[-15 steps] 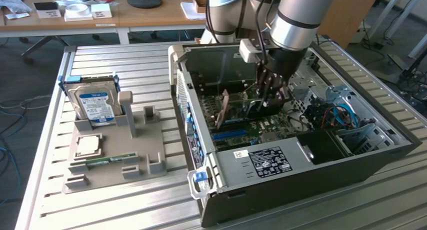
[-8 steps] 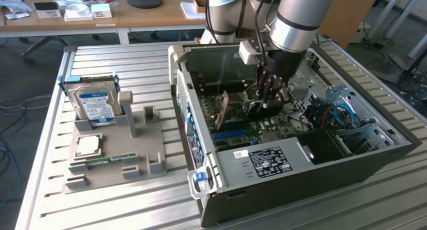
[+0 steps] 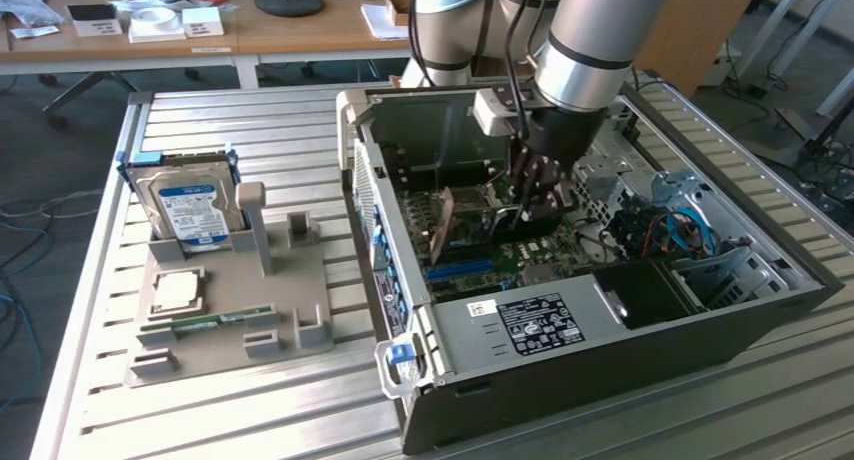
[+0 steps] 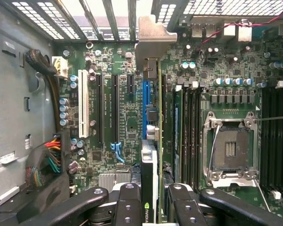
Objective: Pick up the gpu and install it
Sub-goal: 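Insert the gpu into the slot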
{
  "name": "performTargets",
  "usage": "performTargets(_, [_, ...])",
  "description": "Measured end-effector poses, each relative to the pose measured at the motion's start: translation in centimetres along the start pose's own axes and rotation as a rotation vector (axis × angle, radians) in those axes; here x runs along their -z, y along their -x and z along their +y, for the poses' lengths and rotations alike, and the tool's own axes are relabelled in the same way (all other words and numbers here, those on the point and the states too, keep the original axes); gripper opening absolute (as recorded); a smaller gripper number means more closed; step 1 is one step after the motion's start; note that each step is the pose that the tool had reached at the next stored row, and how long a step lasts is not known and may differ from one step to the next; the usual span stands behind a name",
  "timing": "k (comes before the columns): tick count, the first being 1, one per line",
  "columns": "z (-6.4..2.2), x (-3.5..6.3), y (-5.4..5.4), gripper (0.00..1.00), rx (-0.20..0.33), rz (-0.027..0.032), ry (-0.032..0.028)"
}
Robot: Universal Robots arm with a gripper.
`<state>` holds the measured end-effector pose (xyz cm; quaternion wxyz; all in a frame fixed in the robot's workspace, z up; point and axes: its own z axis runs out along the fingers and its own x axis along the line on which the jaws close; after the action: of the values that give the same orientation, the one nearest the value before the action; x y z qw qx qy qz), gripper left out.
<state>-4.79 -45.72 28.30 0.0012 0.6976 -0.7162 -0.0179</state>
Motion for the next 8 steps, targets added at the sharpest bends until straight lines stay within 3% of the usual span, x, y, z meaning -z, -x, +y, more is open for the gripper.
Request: performTargets(8, [0.03, -0.26, -0.16, 0.27, 0.000, -0.0001, 0.0000])
